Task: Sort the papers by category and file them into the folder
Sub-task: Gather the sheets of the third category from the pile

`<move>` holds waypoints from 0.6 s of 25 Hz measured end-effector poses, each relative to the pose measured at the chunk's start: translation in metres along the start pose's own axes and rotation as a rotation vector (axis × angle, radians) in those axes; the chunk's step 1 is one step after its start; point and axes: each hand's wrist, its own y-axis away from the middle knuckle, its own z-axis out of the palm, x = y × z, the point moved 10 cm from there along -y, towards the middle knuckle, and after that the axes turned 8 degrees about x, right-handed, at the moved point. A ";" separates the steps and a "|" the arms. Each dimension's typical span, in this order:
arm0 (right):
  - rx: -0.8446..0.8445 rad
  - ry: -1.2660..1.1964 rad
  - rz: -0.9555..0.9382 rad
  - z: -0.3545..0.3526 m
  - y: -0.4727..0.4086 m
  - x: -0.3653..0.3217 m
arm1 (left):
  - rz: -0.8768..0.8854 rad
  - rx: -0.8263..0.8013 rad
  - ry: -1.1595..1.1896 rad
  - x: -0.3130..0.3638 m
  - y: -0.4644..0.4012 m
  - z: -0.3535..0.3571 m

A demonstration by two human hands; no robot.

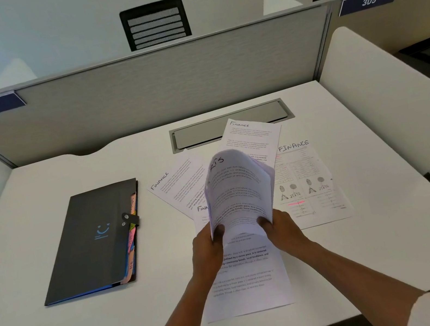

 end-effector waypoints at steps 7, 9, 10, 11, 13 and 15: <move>0.056 -0.130 -0.073 -0.009 -0.018 -0.014 | -0.042 0.140 0.140 -0.009 -0.023 -0.041; 0.041 -0.182 -0.042 -0.002 -0.025 -0.009 | -0.079 0.130 0.143 -0.023 -0.032 -0.052; 0.021 -0.217 -0.019 0.002 -0.027 -0.007 | -0.104 0.119 0.154 -0.031 -0.034 -0.055; -0.007 -0.254 0.009 0.007 -0.029 -0.006 | -0.130 0.109 0.170 -0.038 -0.035 -0.058; -0.072 -0.354 0.077 0.019 -0.030 -0.007 | -0.183 0.084 0.208 -0.049 -0.035 -0.064; -0.127 -0.450 0.122 0.029 -0.030 -0.013 | -0.220 0.046 0.235 -0.056 -0.033 -0.068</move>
